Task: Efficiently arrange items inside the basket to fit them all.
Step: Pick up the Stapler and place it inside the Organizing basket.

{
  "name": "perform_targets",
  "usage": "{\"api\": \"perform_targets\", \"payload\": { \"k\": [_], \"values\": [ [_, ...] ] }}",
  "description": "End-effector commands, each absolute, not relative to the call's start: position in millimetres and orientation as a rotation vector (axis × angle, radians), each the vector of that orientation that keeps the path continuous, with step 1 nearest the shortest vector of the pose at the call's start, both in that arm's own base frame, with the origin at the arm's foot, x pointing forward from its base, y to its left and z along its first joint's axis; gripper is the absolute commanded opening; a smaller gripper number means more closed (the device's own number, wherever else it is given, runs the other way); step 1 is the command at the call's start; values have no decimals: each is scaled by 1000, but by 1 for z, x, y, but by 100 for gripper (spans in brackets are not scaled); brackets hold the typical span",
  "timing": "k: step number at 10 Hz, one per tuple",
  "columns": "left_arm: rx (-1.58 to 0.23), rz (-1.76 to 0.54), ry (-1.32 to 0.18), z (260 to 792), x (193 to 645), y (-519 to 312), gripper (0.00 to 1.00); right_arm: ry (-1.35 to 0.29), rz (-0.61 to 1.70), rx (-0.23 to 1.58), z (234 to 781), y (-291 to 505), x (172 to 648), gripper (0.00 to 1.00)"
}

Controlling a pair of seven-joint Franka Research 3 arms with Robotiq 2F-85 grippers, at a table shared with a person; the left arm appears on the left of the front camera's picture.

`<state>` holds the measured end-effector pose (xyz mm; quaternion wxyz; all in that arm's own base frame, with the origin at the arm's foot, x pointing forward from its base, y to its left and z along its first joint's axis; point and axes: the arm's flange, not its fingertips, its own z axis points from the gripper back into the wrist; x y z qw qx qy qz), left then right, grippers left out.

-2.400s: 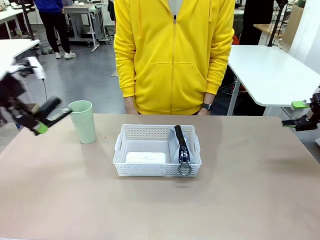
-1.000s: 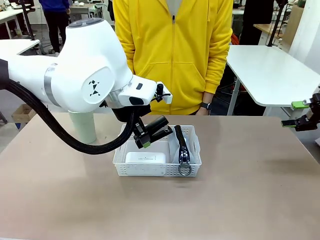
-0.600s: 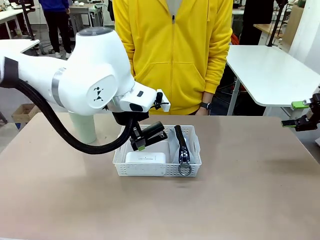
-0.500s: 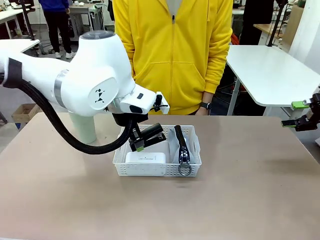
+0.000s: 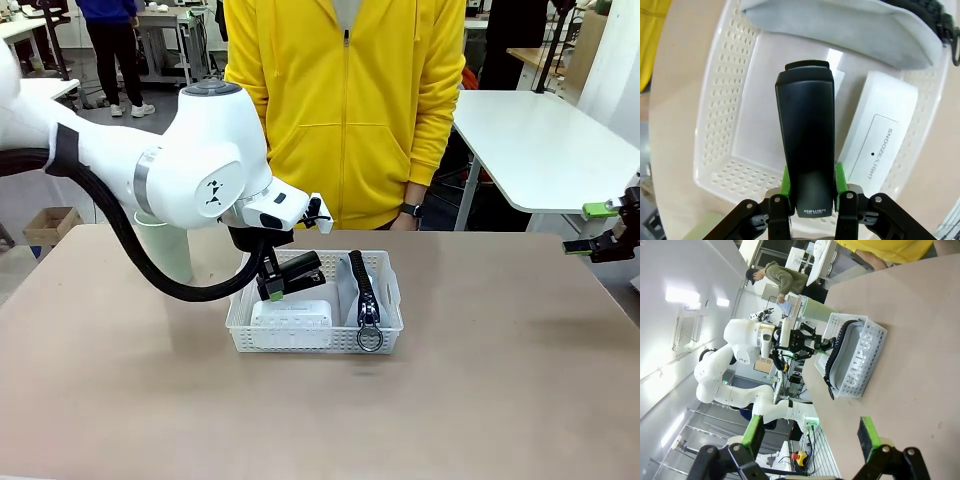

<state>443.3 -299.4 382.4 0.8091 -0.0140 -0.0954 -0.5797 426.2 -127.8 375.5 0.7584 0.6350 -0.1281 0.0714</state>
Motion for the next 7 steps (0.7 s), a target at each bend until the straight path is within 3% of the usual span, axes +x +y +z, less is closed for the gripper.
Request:
{"api": "perform_targets", "payload": {
  "k": [1,7],
  "values": [
    [-2,-1242,-159,360,456,-311,37,-259,149,1385,381,-127,424,100],
    [-30,-1237,-95,347,473,-318,37,-259,149,1385,381,-127,424,100]
  ]
}}
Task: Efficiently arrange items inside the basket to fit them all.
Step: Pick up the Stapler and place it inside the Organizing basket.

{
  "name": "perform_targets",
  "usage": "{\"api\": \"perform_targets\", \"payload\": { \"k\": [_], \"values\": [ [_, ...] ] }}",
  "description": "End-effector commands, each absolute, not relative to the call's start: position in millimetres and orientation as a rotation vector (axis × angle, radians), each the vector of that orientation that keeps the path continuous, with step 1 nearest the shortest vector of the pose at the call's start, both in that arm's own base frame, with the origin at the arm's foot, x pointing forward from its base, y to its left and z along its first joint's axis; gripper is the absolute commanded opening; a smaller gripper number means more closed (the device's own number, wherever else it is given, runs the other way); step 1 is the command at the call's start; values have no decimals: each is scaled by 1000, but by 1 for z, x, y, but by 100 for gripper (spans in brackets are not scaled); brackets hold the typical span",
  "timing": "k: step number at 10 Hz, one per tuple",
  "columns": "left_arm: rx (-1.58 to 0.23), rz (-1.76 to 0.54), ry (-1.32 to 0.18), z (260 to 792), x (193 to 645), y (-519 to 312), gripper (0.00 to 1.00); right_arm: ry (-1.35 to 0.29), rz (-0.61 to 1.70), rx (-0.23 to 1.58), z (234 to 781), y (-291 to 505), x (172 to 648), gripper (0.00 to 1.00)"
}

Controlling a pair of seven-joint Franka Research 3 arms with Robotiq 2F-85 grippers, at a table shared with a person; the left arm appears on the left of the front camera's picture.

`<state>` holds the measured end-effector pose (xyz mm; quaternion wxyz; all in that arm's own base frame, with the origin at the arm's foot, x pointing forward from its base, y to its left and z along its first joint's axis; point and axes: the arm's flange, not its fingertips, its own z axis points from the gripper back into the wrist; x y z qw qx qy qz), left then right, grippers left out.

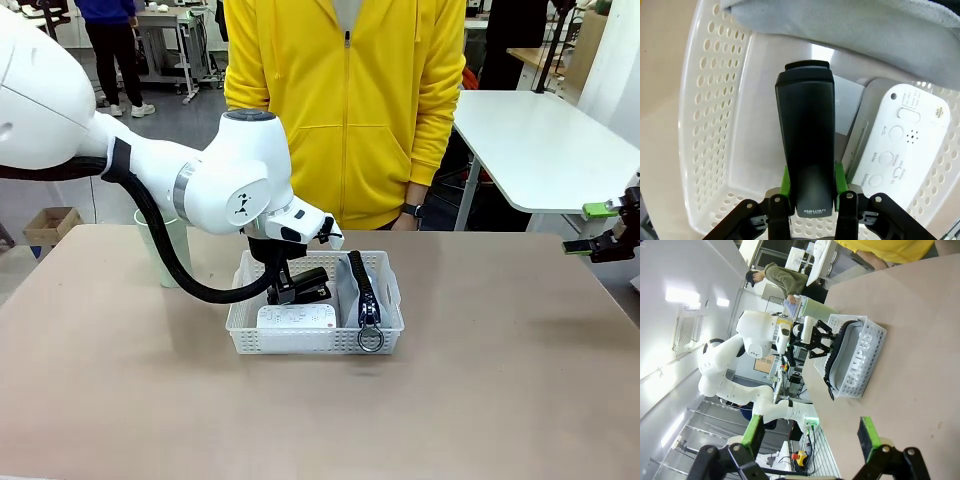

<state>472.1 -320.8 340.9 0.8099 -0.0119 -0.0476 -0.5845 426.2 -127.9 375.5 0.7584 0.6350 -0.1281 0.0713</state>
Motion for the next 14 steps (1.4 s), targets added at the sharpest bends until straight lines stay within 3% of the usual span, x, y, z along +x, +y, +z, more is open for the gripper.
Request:
{"api": "perform_targets", "payload": {
  "k": [1,3,4,5,7,11,14],
  "values": [
    [-28,-1233,-93,347,473,-319,37,-259,149,1385,381,-127,424,100],
    [-34,-1231,-90,346,474,-319,37,-259,149,1385,381,-127,424,100],
    [-31,-1226,-85,345,475,-319,41,-259,149,1385,381,-127,424,100],
    [-29,-1242,-85,346,475,-318,94,-259,149,1385,381,-127,424,100],
    [-28,-1239,-92,347,475,-317,100,-259,149,1385,381,-127,424,100],
    [-43,-1230,-112,352,473,-315,100,-259,149,1385,381,-127,424,100],
    [-139,-1218,-247,391,460,-300,100,-259,149,1385,381,-127,424,100]
  ]
}}
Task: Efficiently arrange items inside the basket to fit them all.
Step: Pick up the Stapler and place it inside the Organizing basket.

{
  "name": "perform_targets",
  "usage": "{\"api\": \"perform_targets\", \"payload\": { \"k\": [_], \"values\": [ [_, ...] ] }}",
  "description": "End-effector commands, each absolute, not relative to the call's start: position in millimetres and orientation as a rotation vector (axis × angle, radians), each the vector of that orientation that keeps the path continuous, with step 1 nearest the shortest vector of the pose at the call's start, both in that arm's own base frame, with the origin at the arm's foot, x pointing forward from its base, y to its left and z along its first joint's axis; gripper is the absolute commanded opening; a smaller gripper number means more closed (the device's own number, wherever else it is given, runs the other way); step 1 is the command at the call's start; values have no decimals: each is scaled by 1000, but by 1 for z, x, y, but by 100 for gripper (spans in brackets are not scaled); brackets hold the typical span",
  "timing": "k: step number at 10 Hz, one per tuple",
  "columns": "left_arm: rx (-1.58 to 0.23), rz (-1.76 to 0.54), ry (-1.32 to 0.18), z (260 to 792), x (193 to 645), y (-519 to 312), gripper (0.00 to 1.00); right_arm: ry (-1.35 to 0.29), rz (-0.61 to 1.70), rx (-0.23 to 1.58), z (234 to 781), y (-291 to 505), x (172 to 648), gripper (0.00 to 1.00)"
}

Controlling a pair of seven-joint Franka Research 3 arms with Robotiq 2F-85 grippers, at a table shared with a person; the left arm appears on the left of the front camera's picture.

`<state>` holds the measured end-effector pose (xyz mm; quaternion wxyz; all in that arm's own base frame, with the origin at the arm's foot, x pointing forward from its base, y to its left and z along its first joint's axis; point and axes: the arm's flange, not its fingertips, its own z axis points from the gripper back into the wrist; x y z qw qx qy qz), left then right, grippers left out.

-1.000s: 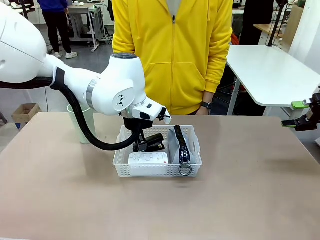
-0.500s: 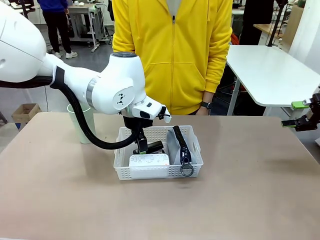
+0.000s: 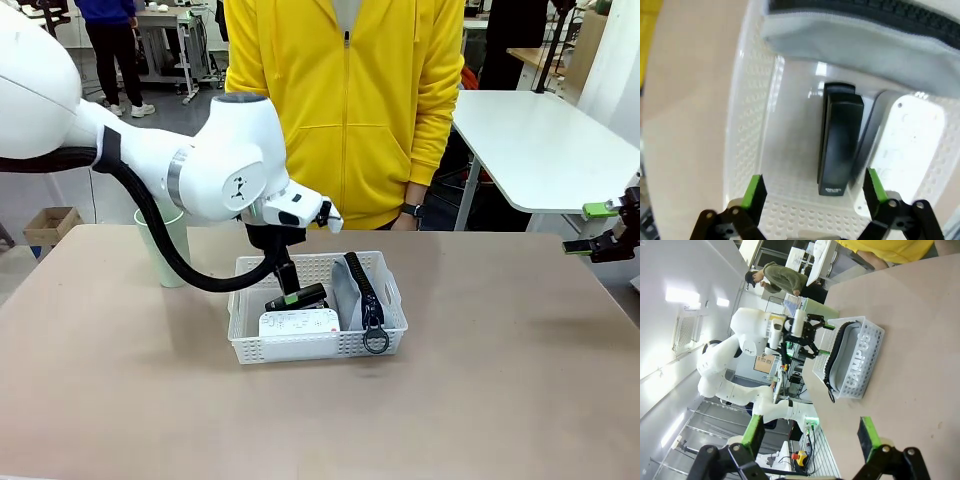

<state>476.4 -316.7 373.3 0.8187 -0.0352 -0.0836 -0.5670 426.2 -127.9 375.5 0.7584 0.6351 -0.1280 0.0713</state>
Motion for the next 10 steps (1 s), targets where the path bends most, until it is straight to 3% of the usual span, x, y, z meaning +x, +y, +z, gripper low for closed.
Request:
{"api": "perform_targets", "payload": {
  "k": [1,5,8,10],
  "values": [
    [-206,-1212,-305,411,447,-290,100,-259,149,1385,381,-127,424,100],
    [-602,-1096,-293,471,392,-197,100,-259,149,1385,381,-127,424,100],
    [-848,-838,-269,496,379,-68,100,-259,149,1385,381,-127,424,100],
    [-1009,-631,-356,500,370,10,100,-259,149,1385,381,-127,424,100]
  ]
}}
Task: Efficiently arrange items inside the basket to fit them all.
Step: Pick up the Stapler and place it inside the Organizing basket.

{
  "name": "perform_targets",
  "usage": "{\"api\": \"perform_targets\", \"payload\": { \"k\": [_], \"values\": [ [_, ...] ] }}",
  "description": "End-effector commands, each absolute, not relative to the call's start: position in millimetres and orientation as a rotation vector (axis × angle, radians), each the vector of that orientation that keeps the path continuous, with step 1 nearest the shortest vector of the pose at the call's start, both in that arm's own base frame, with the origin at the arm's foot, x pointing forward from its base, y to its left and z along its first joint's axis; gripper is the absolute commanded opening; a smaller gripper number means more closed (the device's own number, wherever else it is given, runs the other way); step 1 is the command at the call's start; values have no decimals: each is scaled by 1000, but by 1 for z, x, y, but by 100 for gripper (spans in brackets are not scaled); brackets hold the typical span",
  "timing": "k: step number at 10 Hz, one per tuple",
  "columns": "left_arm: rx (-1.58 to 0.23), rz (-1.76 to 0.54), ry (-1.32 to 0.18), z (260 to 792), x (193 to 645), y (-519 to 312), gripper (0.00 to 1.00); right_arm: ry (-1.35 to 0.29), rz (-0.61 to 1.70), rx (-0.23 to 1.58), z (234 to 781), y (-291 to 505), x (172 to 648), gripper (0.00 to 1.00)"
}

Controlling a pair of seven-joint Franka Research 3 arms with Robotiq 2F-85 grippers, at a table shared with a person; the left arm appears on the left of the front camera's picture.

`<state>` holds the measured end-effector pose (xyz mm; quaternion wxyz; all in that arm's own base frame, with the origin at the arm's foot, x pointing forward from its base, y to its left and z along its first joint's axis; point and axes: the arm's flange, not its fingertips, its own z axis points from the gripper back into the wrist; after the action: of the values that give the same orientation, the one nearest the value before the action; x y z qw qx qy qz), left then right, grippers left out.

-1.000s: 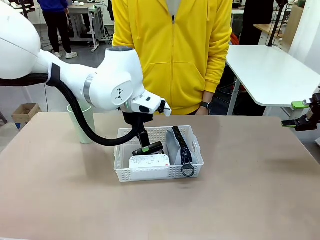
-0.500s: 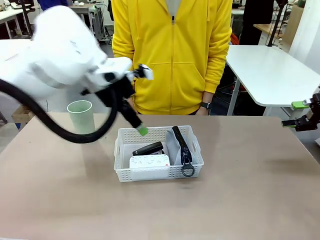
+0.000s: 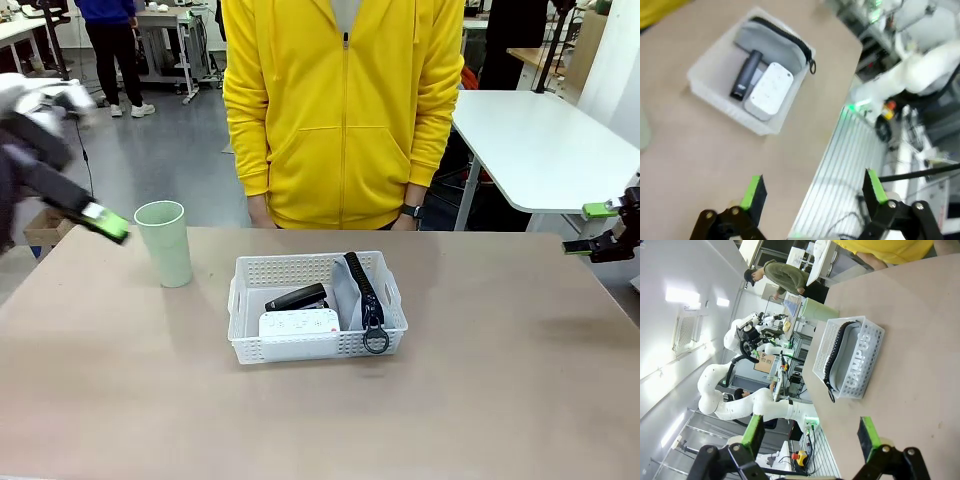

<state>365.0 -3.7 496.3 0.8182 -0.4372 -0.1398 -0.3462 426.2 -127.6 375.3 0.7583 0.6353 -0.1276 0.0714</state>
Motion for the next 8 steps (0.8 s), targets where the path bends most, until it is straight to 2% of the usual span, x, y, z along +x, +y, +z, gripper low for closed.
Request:
{"api": "perform_targets", "payload": {
  "k": [1,4,6,7,8],
  "values": [
    [-1074,-524,-408,489,368,46,100,-259,149,1385,381,-127,424,100],
    [-1316,-310,-538,434,360,127,100,-259,149,1385,381,-127,424,100],
    [-1327,-337,-483,422,367,119,100,-259,149,1385,381,-127,424,100],
    [-1359,-374,-384,423,380,109,100,-259,149,1385,381,-127,424,100],
    [-1305,-277,-497,419,358,136,100,-259,149,1385,381,-127,424,100]
  ]
}}
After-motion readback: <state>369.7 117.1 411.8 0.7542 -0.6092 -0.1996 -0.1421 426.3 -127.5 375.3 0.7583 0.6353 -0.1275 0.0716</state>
